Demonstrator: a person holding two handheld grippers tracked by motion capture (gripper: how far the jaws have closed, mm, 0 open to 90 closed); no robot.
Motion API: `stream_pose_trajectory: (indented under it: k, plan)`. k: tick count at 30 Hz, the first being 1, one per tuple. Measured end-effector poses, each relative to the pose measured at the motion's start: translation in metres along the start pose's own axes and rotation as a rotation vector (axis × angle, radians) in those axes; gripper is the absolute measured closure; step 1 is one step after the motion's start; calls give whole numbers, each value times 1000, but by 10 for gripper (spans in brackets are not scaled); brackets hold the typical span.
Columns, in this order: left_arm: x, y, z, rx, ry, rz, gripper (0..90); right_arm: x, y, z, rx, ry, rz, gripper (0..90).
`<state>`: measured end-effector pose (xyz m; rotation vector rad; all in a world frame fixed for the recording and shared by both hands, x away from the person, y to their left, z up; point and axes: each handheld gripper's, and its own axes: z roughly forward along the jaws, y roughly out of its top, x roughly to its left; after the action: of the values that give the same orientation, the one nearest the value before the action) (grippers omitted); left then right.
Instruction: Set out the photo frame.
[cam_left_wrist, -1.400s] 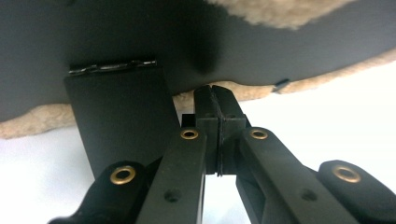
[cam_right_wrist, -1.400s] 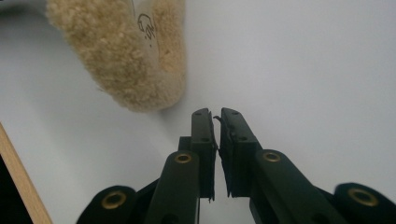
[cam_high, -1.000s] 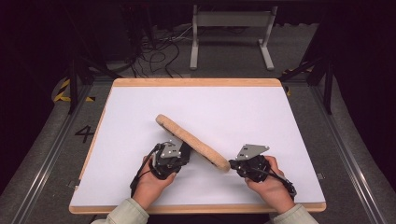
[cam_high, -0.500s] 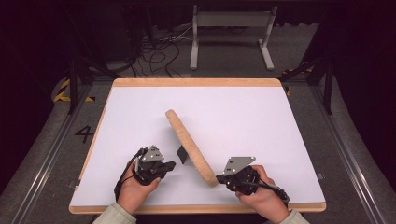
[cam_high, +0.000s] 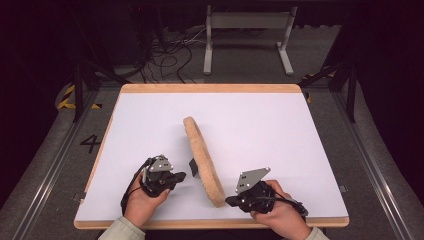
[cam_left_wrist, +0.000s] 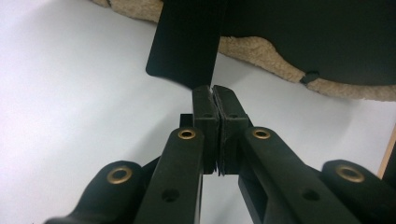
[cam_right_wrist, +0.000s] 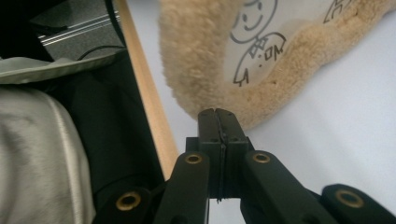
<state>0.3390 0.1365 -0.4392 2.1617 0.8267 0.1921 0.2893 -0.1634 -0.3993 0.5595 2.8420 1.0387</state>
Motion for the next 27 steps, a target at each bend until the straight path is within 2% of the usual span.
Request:
stream_pose_trajectory:
  k: [4, 8, 10, 12, 14, 17, 19, 27]
  plan:
    - [-1, 2, 1, 5, -3, 13, 887, 7, 3, -7, -2, 47, -15, 900]
    - [-2, 3, 3, 5, -6, 17, 889, 12, 6, -4, -14, 77, -27, 900]
    - [-2, 3, 3, 5, -5, 17, 889, 14, 7, 0, -10, 68, -30, 900]
    - [-2, 3, 2, 5, -4, 16, 889, 14, 9, 4, -15, 41, -30, 900]
    - [-2, 3, 2, 3, -3, 12, 889, 15, 10, 8, -20, 36, -9, 900]
    - [-1, 3, 2, 5, -2, 10, 889, 19, 13, 11, -30, -16, -23, 900]
    - [-1, 3, 2, 4, -1, 10, 889, 19, 15, 14, -40, -30, -20, 900]
    - [0, 1, 1, 7, 4, 12, 889, 10, 25, 27, -80, -78, 10, 900]
